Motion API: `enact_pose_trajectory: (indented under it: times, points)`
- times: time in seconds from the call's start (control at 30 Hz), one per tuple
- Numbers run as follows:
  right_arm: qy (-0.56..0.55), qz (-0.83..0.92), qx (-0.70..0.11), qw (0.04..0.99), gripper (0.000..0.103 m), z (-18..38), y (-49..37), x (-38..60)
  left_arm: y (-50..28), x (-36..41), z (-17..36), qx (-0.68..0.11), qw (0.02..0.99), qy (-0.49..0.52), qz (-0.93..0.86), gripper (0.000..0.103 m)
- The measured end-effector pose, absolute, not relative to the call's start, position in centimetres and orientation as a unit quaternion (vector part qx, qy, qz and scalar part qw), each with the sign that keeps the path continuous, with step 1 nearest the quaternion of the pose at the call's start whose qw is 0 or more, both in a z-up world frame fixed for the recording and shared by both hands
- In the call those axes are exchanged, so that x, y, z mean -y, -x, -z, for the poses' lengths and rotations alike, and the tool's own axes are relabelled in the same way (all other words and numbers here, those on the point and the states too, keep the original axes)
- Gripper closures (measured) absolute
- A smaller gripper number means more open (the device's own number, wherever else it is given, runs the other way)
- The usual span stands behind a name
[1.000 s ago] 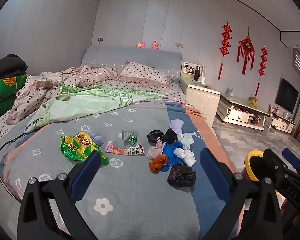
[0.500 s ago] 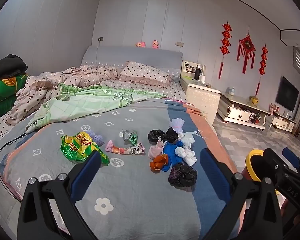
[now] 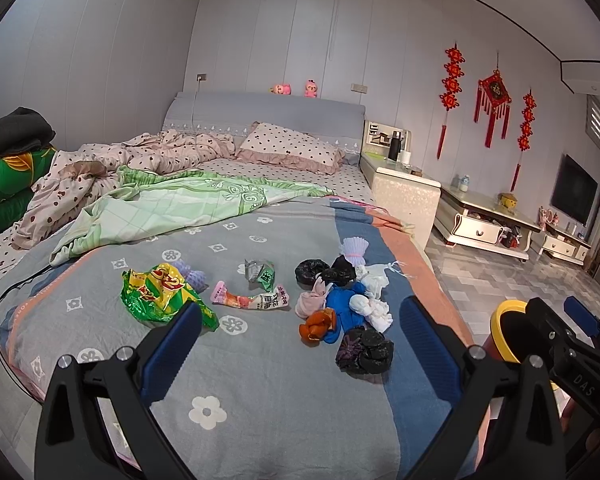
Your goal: Collect trash
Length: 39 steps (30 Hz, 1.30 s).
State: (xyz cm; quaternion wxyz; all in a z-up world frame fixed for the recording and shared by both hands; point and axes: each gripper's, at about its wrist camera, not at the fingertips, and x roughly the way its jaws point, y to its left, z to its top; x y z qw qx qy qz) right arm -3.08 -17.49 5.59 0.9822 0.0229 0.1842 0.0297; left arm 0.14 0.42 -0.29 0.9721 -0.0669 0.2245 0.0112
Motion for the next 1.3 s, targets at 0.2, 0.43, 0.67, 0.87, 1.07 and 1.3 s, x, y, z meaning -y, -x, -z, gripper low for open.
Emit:
enact_pose_trajectory:
  times: [0.2,0.43,0.67,0.87,1.07,1.3]
  points:
    - [-0.023,-0.030,-0.185,0.982,0.008,-5.60,3.06,17.51,-0.10,-0.56,0.37,-0.225,0.972,0.066,-0.011,0.007]
    - [-0.024,-0.029,-0.185,0.982,0.008,-5.41,3.08,17.32,-0.14,-0.53,0.60,-0.226,0.972,0.067,-0.010,0.007]
    - [-0.025,-0.030,-0.186,0.982,0.008,-5.63,3.60,17.66,-0.09,-0.21,0.99,-0.228,0.971,0.069,-0.010,0.007]
    - [-0.025,-0.030,-0.187,0.982,0.008,-5.70,3.46,17.77,-0.12,-0.29,0.99,-0.228,0.971,0.069,-0.010,0.007]
    - [-0.026,-0.030,-0.188,0.981,0.008,-5.71,3.44,17.80,-0.11,-0.27,1.00,-0.228,0.971,0.069,-0.010,0.007]
    - [-0.027,-0.030,-0.188,0.981,0.008,-5.61,3.50,17.72,-0.18,-0.19,1.13,-0.231,0.971,0.069,-0.009,0.007]
